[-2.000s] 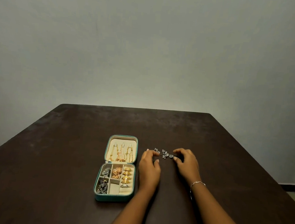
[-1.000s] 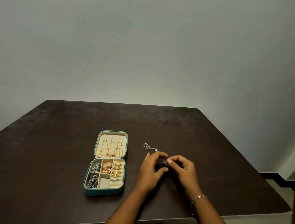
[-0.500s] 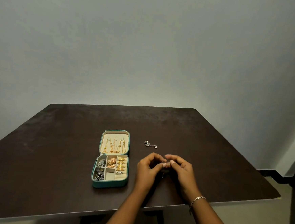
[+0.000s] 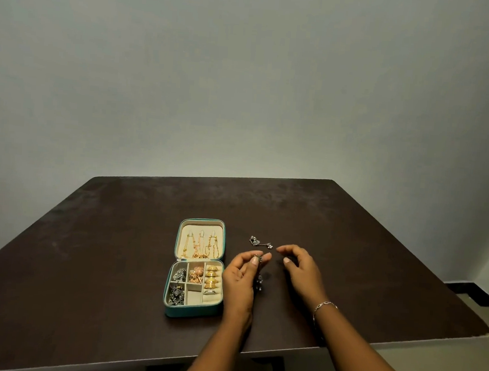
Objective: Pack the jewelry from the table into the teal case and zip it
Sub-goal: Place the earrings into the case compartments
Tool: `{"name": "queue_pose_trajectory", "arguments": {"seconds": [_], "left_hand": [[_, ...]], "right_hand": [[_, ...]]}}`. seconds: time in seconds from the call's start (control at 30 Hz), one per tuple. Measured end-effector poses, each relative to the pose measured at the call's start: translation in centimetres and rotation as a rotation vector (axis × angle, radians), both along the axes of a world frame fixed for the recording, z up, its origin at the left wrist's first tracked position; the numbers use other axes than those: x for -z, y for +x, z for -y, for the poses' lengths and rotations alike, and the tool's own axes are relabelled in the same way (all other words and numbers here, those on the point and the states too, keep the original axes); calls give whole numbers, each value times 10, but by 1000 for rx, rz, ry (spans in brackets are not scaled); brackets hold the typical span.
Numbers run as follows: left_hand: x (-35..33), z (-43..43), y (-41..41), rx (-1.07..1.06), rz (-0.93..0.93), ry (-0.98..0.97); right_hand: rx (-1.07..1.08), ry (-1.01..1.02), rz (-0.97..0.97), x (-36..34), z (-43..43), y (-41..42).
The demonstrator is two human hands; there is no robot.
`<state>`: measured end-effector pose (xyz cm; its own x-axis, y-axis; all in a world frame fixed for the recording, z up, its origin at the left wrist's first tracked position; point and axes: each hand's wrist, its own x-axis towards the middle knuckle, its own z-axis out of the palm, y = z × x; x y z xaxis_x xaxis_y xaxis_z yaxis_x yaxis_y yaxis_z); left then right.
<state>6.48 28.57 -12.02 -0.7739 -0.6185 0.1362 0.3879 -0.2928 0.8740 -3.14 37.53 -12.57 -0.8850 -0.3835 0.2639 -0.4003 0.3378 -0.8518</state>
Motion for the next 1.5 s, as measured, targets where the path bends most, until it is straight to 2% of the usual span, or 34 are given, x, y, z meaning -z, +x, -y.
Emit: {"name": "queue_pose_trajectory", "arguments": {"seconds": [0.2, 0.37, 0.87, 0.93, 1.07, 1.23, 1.5], "left_hand": [[7, 2, -4, -100, 41, 14], [8, 2, -8, -136, 42, -46], [9, 1, -10, -138, 43, -104], [8, 2, -10, -136, 45, -123], [11, 3, -12, -132, 70, -141], [9, 5, -10, -110, 87, -151], [4, 4, -4, -66, 105, -244]], "right_hand": [[-101, 214, -218, 0, 21, -14], [-183, 429, -289, -3, 35, -26], [-252, 496, -322, -3, 41, -35], [-262, 469, -308, -3, 41, -36], [-230, 257, -213, 0, 36, -35], [-219, 90, -105, -3, 23, -23], [-188, -217, 145, -8, -6, 11]]}}
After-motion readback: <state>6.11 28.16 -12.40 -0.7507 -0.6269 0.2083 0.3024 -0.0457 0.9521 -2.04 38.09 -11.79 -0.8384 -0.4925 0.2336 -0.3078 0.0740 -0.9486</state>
